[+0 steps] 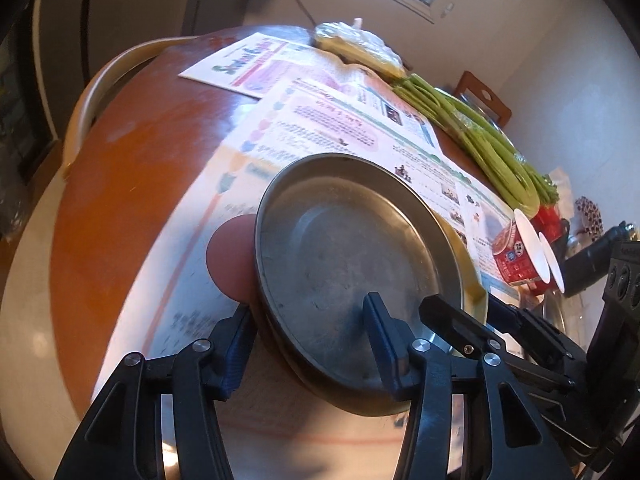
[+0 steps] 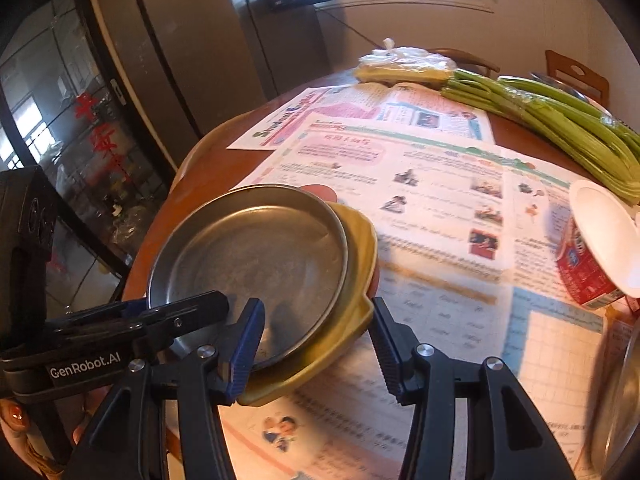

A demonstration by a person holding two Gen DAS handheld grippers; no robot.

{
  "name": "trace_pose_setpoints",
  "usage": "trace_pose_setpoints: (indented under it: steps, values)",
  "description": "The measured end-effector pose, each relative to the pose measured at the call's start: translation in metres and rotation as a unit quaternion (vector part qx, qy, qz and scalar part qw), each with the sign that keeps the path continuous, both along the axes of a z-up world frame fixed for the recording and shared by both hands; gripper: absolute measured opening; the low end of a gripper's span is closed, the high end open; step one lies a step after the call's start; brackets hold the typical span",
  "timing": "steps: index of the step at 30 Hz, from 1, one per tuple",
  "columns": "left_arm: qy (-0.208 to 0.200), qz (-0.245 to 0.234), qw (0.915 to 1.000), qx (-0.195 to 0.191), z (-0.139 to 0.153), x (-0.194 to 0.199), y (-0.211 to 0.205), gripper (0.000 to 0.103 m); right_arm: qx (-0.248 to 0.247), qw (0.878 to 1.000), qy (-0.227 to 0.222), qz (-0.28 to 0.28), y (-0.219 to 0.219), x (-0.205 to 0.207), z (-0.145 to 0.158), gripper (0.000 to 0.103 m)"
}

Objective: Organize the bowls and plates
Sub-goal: 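Carry the metal tray onto the yellow plate and lower it, then open the left tool to release the metal tray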

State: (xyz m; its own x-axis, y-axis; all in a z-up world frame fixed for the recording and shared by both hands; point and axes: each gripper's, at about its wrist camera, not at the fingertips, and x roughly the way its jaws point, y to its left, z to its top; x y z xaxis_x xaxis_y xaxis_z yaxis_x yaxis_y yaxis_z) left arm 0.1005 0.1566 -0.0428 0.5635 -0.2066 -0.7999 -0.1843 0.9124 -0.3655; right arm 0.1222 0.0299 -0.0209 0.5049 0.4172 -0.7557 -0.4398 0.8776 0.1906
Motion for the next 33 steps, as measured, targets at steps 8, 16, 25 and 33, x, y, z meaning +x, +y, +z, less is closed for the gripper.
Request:
trace_pose_setpoints:
  steps: [8,16,25,33]
  values:
    - [0.003,-0.025,0.9997,0.002,0.001,0.028,-0.021,0.054,0.009,0.999,-0.002,-0.036,-0.026,0.018,0.002,0.053]
    - [-0.006,-0.004,0.9995,0.032,0.007,0.025,-0.021,0.056,0.015,0.999,-0.012,-0.051,-0.039,0.023,0.008,0.053]
    - [-0.063,0.049,0.993,0.087,0.051,-0.008,-0.01,0.056,0.017,0.997,-0.064,-0.046,-0.053,0.002,0.038,0.053]
    - [-0.102,0.03,0.9901,0.092,0.083,-0.024,-0.048,0.057,0.027,0.99,-0.117,-0.069,-0.098,-0.027,0.074,0.053]
